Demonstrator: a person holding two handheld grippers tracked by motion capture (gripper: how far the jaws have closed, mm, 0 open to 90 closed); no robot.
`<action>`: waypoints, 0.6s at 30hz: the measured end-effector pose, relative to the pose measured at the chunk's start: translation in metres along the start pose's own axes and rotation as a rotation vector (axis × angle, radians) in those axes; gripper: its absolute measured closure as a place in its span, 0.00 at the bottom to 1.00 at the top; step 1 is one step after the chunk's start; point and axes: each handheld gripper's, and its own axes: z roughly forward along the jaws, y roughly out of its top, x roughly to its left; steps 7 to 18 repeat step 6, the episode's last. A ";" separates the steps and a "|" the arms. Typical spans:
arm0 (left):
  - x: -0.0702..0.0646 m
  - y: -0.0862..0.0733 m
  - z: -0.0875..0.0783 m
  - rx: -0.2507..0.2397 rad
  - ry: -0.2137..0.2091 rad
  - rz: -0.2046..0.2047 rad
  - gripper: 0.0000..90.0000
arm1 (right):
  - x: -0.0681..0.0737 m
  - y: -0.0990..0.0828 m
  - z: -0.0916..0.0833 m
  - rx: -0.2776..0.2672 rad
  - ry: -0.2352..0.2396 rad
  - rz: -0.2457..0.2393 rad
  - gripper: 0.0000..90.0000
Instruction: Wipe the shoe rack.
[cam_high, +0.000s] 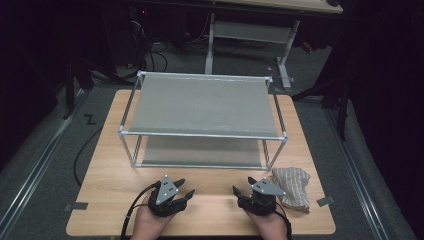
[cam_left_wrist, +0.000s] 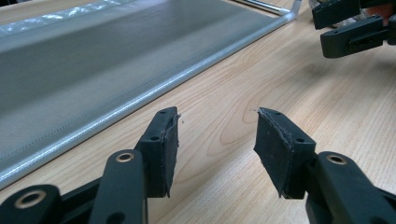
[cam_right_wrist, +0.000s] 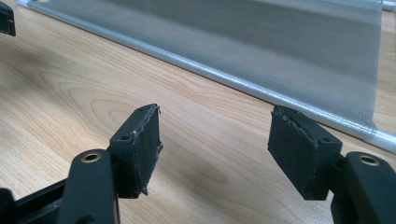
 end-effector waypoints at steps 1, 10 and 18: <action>0.000 0.000 0.001 0.001 -0.001 0.003 0.54 | 0.000 0.000 0.000 0.000 -0.001 0.001 0.38; -0.001 0.001 0.004 0.004 -0.009 0.011 0.54 | -0.004 -0.001 -0.003 -0.004 -0.008 0.002 0.38; -0.001 0.001 0.004 0.004 -0.009 0.011 0.54 | -0.004 -0.001 -0.003 -0.004 -0.008 0.002 0.38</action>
